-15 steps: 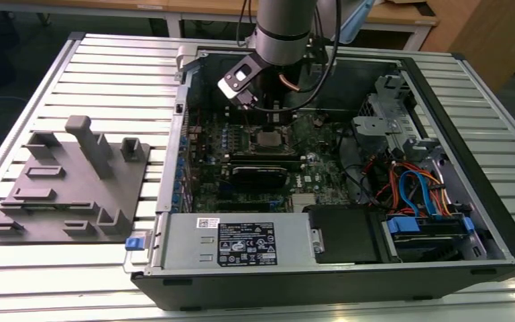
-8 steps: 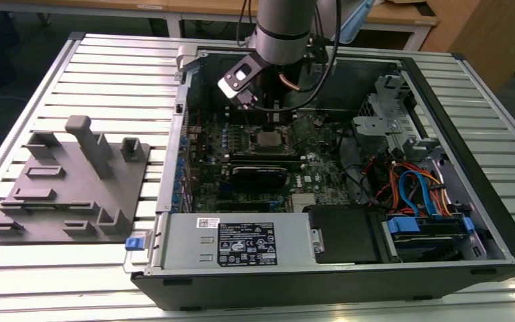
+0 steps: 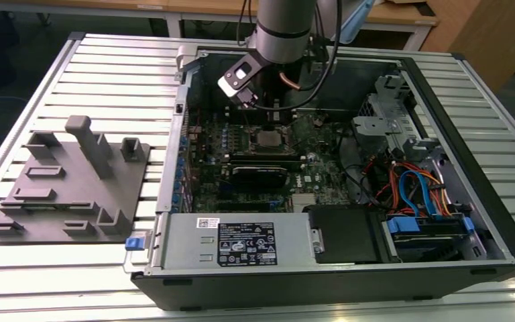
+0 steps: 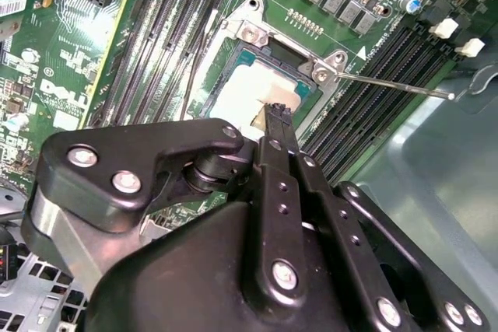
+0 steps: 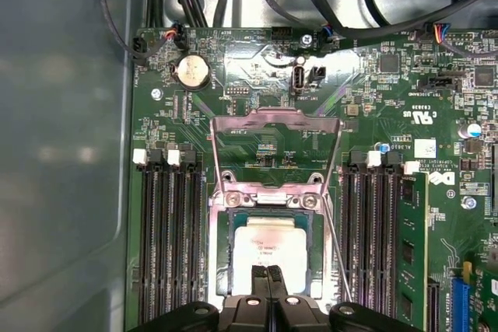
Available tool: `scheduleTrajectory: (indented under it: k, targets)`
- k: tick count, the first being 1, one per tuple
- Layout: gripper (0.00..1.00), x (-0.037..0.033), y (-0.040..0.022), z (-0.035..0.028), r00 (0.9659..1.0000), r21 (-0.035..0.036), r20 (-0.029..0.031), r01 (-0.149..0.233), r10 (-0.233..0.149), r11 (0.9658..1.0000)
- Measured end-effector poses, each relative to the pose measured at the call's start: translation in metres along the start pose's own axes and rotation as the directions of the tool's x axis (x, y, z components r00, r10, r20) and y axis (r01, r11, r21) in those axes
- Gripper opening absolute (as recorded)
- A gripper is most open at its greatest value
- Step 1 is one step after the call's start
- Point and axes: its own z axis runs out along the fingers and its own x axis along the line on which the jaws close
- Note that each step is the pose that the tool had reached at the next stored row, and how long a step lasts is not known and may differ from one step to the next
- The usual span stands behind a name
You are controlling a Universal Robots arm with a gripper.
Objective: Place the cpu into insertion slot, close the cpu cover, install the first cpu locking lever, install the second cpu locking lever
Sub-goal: 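Close the cpu cover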
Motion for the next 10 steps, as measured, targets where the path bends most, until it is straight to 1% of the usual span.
scheduleTrajectory:
  k: [10]
  targets:
    - [0.11, 0.0001, 0.0, -0.0018, 1.0, 0.0001, 0.0002, 0.0, 0.0, 1.0]
